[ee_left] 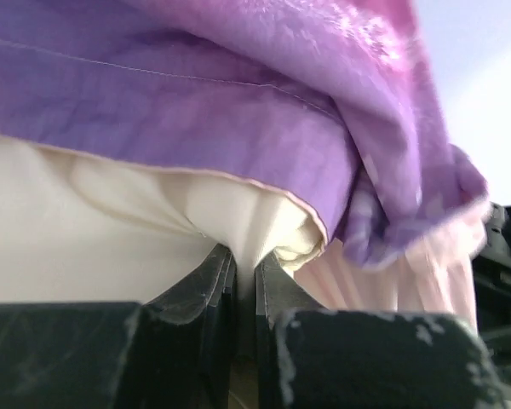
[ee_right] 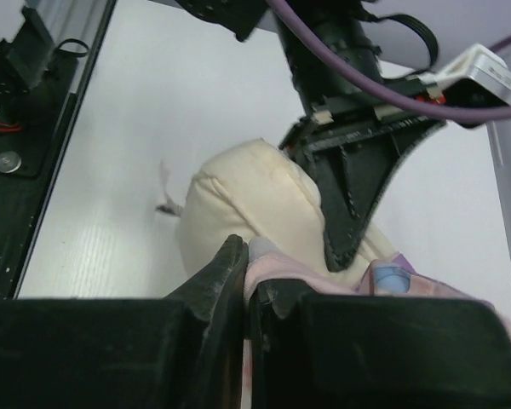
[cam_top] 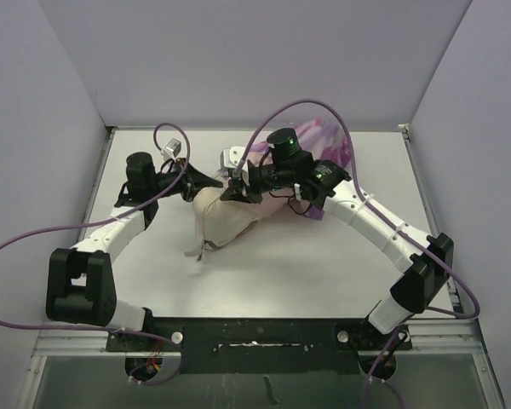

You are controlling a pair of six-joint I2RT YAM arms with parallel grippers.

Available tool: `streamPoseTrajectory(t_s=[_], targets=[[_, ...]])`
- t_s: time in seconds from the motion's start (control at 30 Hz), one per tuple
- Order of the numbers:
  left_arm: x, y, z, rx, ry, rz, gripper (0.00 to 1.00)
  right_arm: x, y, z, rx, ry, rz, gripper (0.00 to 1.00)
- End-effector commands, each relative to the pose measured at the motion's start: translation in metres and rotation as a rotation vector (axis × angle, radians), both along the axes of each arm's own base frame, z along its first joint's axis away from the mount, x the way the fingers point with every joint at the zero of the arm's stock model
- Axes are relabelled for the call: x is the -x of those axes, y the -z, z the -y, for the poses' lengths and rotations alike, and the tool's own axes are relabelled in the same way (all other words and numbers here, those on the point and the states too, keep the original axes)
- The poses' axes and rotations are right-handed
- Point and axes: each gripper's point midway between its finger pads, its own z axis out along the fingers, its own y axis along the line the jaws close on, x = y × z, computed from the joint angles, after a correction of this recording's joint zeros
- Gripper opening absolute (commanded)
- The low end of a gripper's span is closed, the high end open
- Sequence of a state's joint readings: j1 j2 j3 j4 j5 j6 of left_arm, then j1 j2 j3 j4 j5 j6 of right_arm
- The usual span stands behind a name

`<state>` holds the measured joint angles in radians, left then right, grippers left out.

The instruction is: Put the pillow into the pillowcase

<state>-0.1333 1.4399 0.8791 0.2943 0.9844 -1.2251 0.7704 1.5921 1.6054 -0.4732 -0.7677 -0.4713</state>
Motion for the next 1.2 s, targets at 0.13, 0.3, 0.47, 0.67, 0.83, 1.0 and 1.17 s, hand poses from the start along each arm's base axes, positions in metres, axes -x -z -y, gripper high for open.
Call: streamPoseTrajectory(t_s=[0.13,0.3,0.47,0.67,0.83,1.0,1.17], targets=[[-0.002,-0.017,-0.007,0.023,-0.079,0.118,0.00,-0.105,-0.038,0.049,-0.083,0.292,0.086,0.00],[-0.002,-0.010,-0.008,-0.004,-0.068,0.098,0.02,-0.133,-0.037,0.086,-0.070,0.394,0.104,0.02],[-0.015,-0.012,-0.008,-0.121,-0.023,0.120,0.25,-0.134,-0.002,0.092,-0.022,0.406,0.067,0.08],[-0.035,-0.037,-0.044,-0.461,-0.096,0.362,0.67,-0.130,0.015,0.090,-0.009,0.390,0.025,0.08],[-0.037,-0.068,-0.054,-0.521,-0.162,0.510,0.75,-0.134,0.013,0.083,-0.029,0.378,0.000,0.05],[-0.043,-0.069,-0.046,-0.598,-0.186,0.552,0.74,-0.137,0.010,0.079,-0.040,0.373,-0.012,0.00],[-0.058,-0.082,-0.017,-0.707,-0.192,0.666,0.72,-0.137,0.007,0.076,-0.051,0.367,-0.023,0.00]])
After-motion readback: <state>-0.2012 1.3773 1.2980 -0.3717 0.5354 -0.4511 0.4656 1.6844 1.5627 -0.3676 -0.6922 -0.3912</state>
